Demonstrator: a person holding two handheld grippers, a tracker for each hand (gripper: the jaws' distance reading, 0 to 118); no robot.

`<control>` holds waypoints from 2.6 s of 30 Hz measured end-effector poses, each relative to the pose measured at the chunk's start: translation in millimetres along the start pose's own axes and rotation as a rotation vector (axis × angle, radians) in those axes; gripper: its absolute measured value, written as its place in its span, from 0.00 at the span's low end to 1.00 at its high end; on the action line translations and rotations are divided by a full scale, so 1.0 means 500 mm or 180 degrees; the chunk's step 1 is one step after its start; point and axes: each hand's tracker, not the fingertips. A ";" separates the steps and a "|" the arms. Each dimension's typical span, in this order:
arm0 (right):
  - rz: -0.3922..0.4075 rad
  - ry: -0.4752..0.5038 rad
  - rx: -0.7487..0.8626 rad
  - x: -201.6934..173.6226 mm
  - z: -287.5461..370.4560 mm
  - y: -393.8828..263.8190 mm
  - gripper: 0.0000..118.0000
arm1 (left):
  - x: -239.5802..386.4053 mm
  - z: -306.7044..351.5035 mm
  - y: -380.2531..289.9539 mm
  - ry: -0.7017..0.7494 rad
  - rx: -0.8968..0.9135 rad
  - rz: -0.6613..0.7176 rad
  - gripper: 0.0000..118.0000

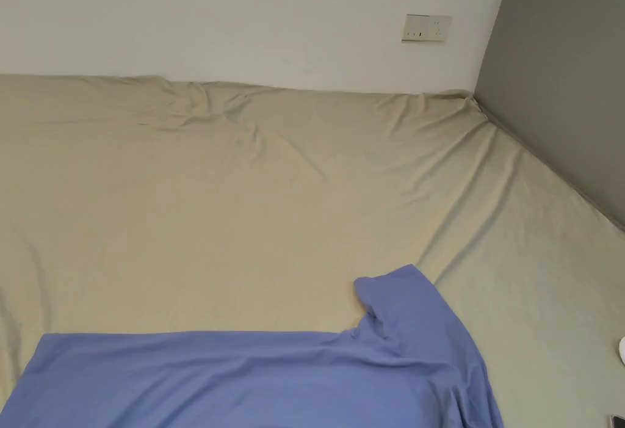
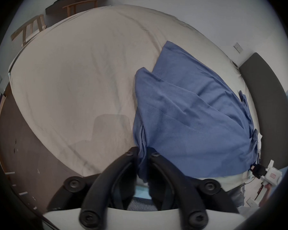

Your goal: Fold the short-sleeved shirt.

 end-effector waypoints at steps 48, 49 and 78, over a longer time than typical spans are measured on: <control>0.0433 0.0318 0.0624 -0.113 0.028 0.279 0.36 | 0.224 -0.292 0.429 0.0152 0.0381 -0.1029 0.06; 0.0352 0.0292 0.0645 -0.099 0.006 0.303 0.58 | 0.225 -0.295 0.431 0.0162 0.0365 -0.0988 0.06; 0.0092 0.0396 0.0709 -0.016 0.005 0.394 0.03 | 0.142 -0.029 0.369 -0.0100 0.0593 -0.0538 0.03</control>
